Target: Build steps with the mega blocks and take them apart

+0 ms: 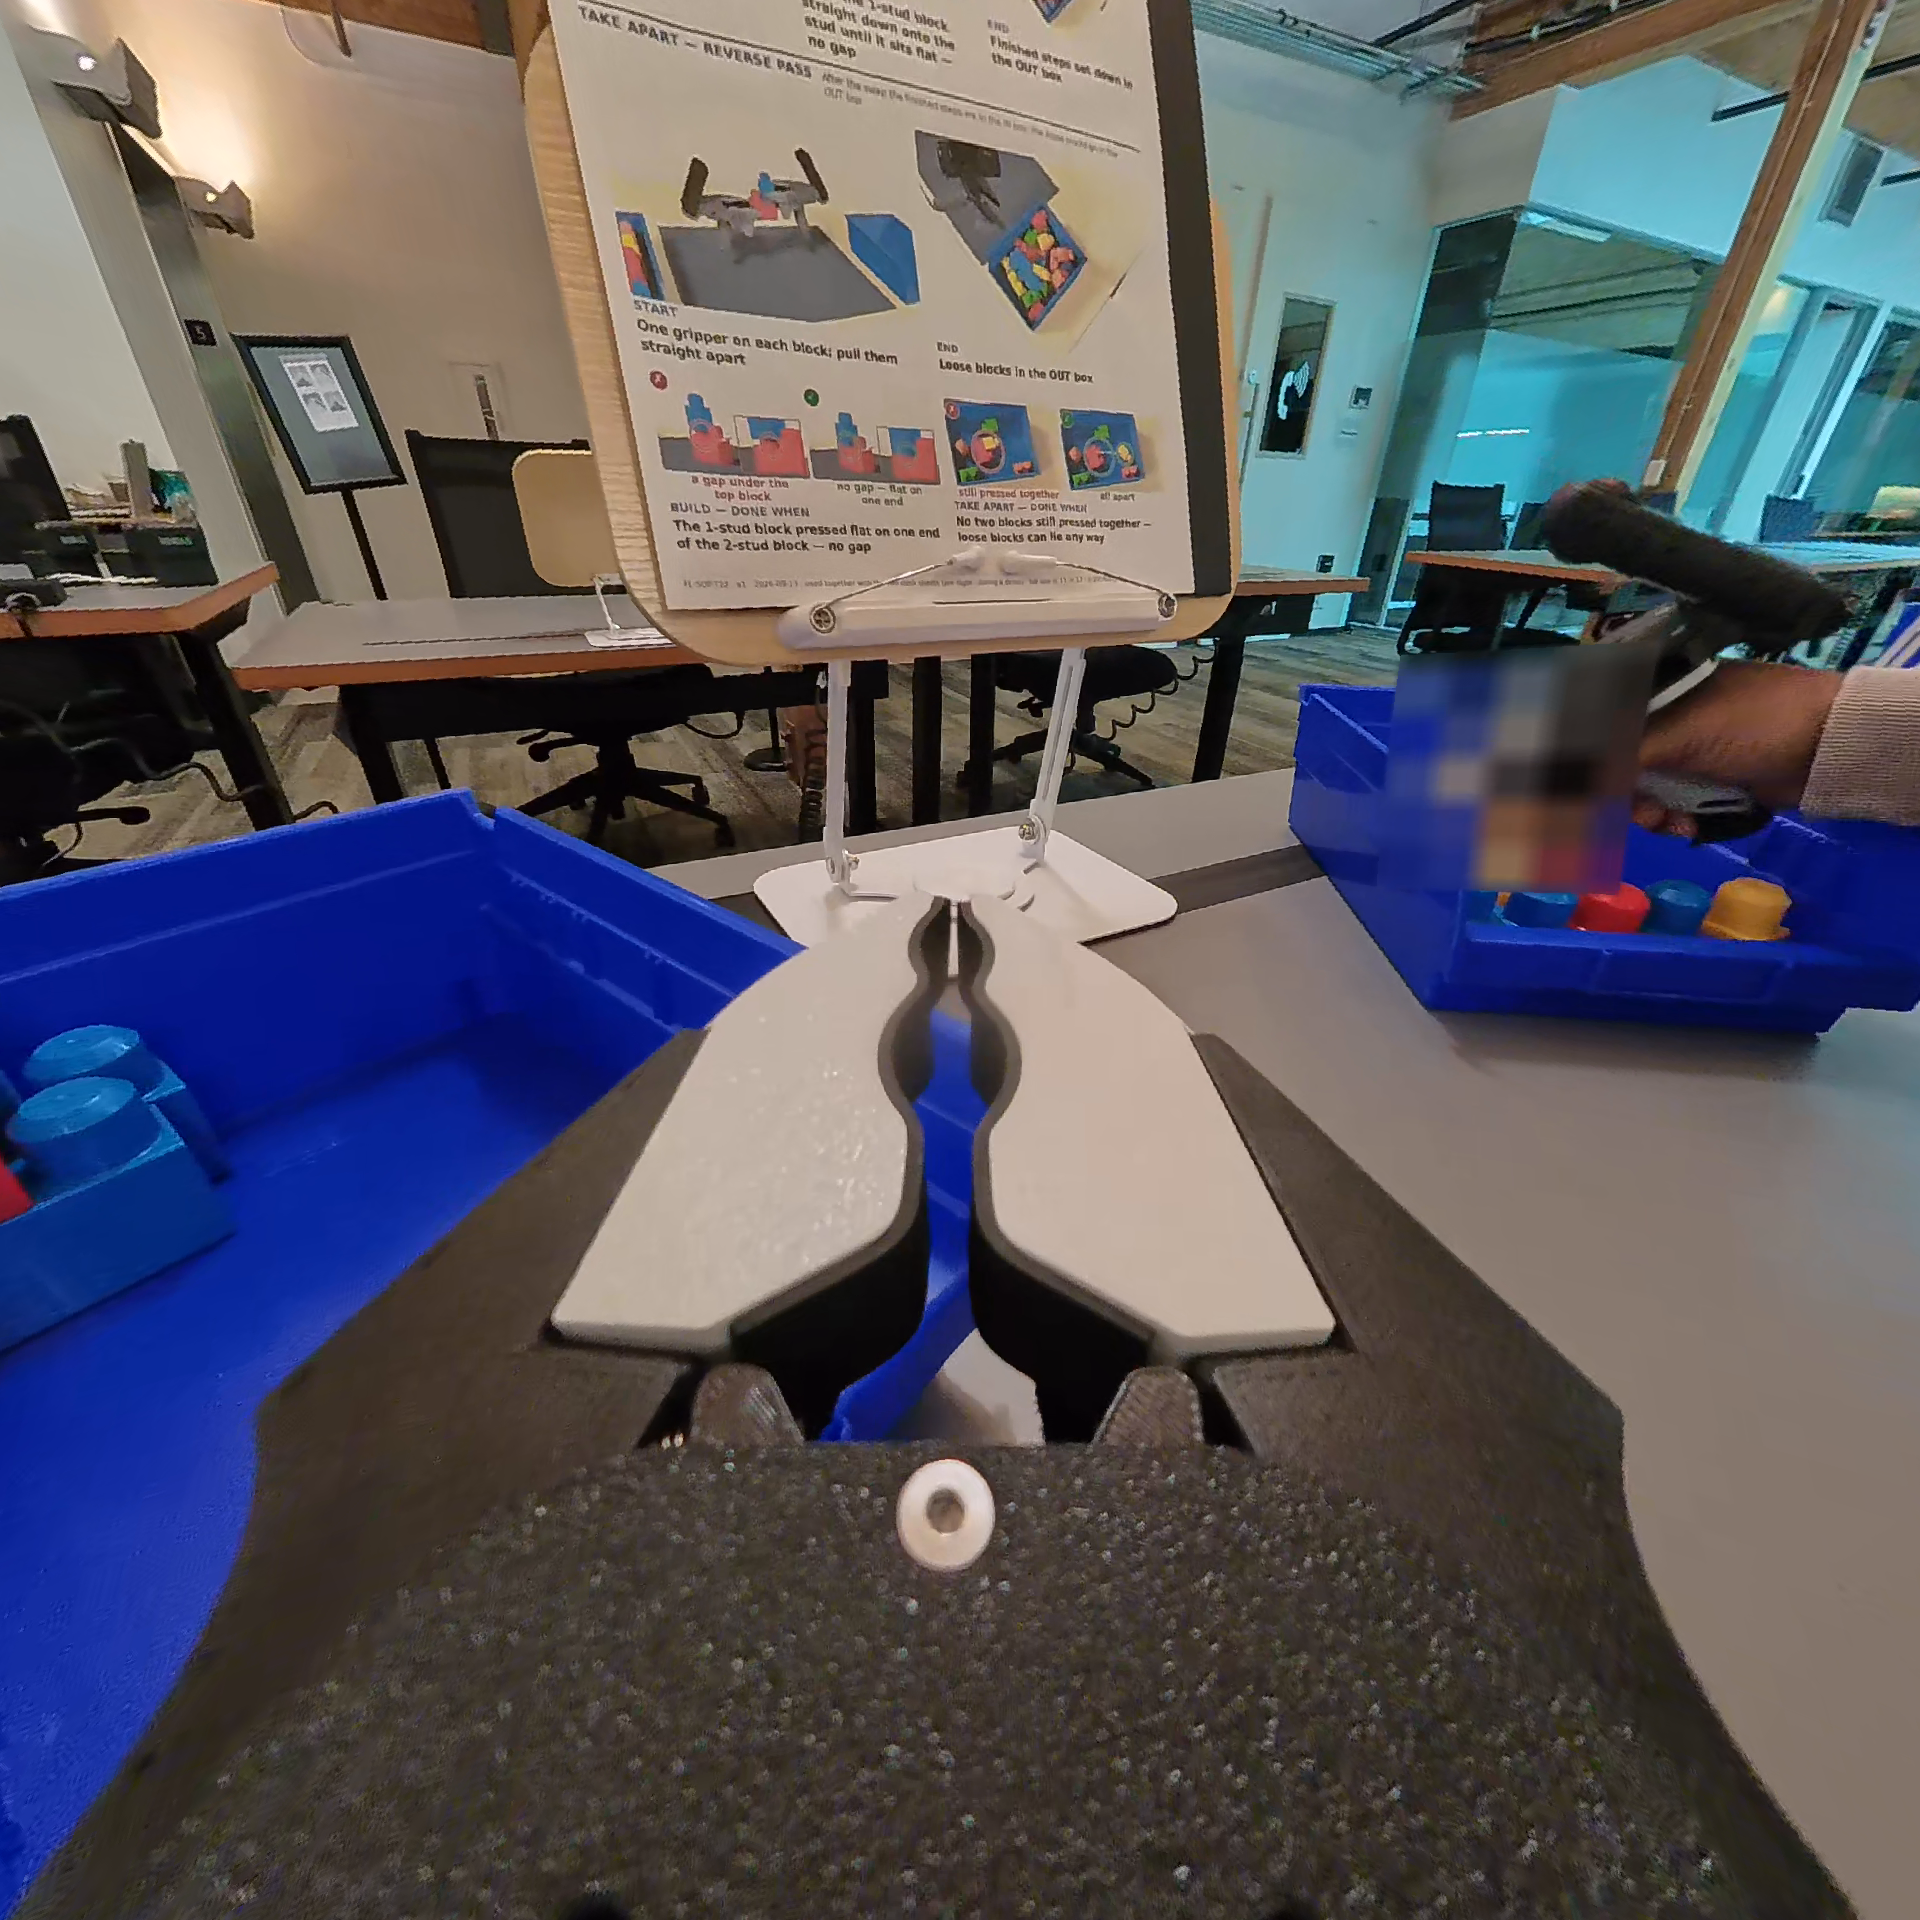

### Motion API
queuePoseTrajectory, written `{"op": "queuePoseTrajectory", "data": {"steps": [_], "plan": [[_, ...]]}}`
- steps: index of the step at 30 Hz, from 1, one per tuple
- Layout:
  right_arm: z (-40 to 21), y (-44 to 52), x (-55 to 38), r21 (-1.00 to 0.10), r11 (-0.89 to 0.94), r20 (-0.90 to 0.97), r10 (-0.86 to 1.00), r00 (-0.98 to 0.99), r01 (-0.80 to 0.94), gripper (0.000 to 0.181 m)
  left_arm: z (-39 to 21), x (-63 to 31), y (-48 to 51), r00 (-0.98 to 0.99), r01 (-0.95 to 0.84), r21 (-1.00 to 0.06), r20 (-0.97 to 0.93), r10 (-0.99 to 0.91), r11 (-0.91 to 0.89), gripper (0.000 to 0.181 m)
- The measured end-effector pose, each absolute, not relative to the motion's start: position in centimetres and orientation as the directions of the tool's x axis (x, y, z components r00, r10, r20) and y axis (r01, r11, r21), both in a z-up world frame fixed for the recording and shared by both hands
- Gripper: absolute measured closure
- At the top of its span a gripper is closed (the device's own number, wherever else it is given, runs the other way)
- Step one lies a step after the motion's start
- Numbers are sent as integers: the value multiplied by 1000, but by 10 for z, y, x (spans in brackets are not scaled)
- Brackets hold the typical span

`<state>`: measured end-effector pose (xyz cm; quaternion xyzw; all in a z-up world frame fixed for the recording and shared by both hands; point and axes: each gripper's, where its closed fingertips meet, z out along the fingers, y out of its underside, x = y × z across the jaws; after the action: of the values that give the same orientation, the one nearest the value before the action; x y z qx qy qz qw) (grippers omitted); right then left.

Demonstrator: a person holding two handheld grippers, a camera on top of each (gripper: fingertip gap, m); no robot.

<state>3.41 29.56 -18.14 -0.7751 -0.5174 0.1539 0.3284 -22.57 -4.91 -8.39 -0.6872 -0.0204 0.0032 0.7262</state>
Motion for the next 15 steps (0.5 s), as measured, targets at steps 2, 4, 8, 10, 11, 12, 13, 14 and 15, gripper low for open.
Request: {"op": "queuePoseTrajectory", "data": {"steps": [2, 4, 8, 10, 11, 12, 13, 14, 15], "plan": [[-185, 290, 36, -655, -219, 129, 910, 393, 723, 152, -85, -226, -49, 999, 27, -998, 29, 30, 54, 181], [-184, 284, 38, -637, -201, 150, 915, 375, 745, 152, -86, -226, -48, 999, 32, -998, 33, 25, 49, 181], [-185, 279, 50, -589, -206, 161, 918, 363, 781, 149, -87, -223, -47, 1000, 28, -999, 28, 13, 43, 180], [-185, 276, 56, -553, -215, 140, 929, 344, 805, 149, -88, -222, -47, 1000, 26, -999, 26, 10, 41, 180], [-186, 274, 60, -526, -215, 132, 935, 329, 823, 149, -88, -222, -46, 1000, 26, -999, 27, 8, 40, 180], [-185, 273, 63, -505, -210, 134, 939, 317, 837, 149, -88, -221, -46, 1000, 26, -999, 26, 7, 38, 180], [-186, 271, 67, -475, -204, 133, 945, 299, 856, 149, -89, -221, -46, 1000, 25, -999, 25, 6, 36, 180], [-189, 268, 70, -438, -202, 125, 951, 282, 876, 149, -89, -221, -46, 1000, 25, -999, 25, 6, 35, 180], [-192, 267, 74, -406, -201, 119, 956, 269, 892, 149, -89, -221, -46, 1000, 25, -999, 26, 5, 35, 180]]}}
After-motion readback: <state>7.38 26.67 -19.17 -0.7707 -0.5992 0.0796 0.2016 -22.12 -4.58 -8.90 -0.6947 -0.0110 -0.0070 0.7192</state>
